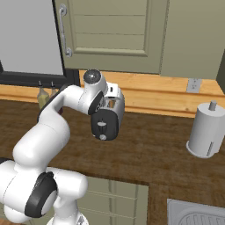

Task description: Start the toaster. Once the lever pops up, take the bread to the plate on the dining counter.

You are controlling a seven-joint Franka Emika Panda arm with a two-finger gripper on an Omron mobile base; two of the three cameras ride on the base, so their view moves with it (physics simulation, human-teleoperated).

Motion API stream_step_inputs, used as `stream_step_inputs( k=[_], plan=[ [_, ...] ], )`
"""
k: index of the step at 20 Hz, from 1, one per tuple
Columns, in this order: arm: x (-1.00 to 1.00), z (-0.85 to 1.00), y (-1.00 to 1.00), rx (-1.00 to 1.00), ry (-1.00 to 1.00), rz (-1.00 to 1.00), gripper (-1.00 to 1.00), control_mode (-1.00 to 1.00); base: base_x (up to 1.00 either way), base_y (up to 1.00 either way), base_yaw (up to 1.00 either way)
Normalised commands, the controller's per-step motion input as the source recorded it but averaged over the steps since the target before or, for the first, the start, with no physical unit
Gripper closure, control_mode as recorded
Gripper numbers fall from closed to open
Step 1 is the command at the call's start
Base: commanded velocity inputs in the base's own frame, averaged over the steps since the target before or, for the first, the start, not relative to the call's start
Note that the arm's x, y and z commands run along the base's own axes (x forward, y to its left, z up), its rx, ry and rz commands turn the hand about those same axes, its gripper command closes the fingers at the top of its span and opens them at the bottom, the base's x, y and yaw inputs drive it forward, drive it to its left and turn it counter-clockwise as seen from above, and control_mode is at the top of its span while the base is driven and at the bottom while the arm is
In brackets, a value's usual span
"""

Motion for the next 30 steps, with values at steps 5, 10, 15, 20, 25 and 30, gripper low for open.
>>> stream_step_inputs(
  k=[5, 10, 15, 20, 25, 30],
  plan=[
    [0.0, 0.0, 0.0, 0.0, 0.0, 0.0, -1.0, -1.0, 0.0, 0.0, 0.0],
    [0.0, 0.0, 0.0, 0.0, 0.0, 0.0, -1.0, -1.0, 0.0, 0.0, 0.0],
    [0.23, -0.06, 0.0, 0.0, -0.01, 0.0, -1.0, -1.0, 0.0, 0.0, 0.0],
    [0.44, -0.35, 0.0, 0.0, 0.01, 0.0, -1.0, -1.0, 0.0, 0.0, 0.0],
    [0.37, -0.2, 0.0, 0.0, 0.01, 0.0, -1.0, -1.0, 0.0, 0.0, 0.0],
    [0.04, 0.0, -0.12, 0.0, 0.0, 0.0, -1.0, -1.0, 0.0, 0.0, 0.0]
  ],
)
